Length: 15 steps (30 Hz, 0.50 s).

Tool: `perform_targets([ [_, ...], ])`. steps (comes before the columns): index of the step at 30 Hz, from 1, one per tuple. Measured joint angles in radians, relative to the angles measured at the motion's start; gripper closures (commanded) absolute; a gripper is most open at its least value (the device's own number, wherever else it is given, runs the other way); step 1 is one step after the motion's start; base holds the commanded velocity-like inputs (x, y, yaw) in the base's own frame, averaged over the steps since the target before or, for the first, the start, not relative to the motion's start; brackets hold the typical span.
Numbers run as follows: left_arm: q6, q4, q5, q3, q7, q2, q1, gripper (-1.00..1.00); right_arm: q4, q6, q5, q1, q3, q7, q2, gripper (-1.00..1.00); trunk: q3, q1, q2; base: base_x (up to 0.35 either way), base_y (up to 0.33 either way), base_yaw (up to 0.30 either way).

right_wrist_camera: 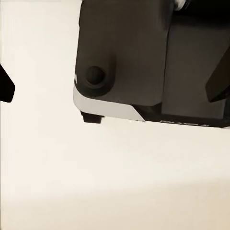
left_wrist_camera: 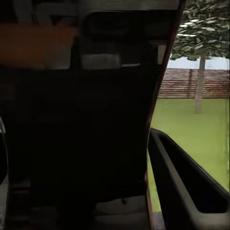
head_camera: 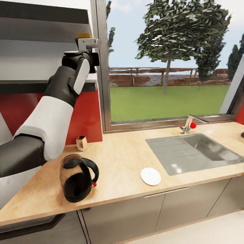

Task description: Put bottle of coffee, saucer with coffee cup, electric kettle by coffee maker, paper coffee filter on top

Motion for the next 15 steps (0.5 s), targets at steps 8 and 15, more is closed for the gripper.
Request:
perform_targets([
  [8, -0.001, 0.002, 0.002, 0.000, 0.001, 0.000, 0.000, 1.00, 0.001, 0.000, 0.000, 0.000, 0.000, 0.000, 0.000, -1.00, 0.000, 0.000, 0.000, -0.103, -0.245, -0.273],
  [15, -0.003, 0.011, 0.006, 0.000, 0.000, -0.002, 0.003, 1.00, 0.000, -0.001, -0.003, 0.000, -0.001, 0.000, 0.000, -1.00, 0.000, 0.000, 0.000, -0.030, -0.127, -0.298],
])
